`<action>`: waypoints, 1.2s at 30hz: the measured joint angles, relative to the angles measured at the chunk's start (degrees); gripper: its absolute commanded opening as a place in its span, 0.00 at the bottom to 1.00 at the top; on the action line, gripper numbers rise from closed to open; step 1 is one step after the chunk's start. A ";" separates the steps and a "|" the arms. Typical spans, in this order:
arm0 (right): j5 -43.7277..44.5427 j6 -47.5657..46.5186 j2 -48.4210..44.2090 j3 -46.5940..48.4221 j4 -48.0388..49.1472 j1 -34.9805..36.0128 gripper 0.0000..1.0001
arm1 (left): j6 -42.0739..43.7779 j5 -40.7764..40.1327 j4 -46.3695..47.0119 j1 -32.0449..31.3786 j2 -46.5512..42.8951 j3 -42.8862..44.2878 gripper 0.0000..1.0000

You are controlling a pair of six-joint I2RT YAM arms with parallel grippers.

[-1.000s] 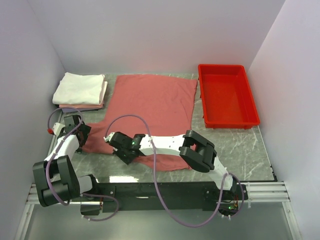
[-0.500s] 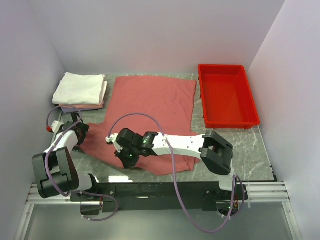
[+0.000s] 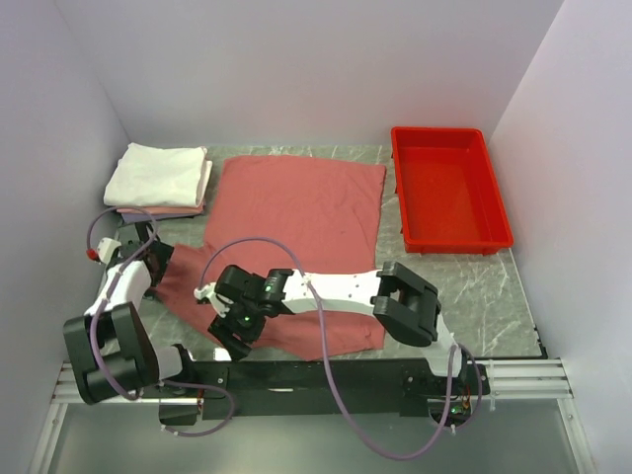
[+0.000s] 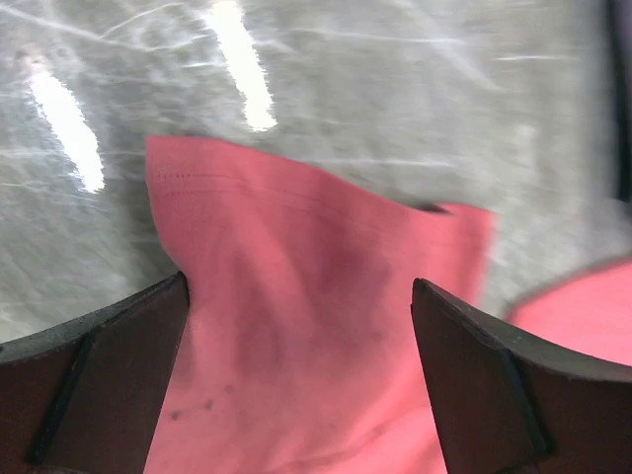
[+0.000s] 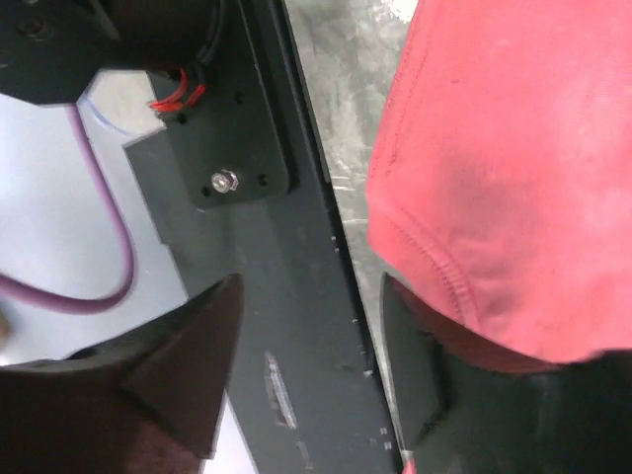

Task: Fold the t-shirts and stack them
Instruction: Flatten the tshirt out

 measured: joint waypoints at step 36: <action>23.06 28.50 -55.98 -62.38 -7.34 -45.42 0.47 | -4.50 6.71 1.07 -15.78 -16.70 -8.31 0.99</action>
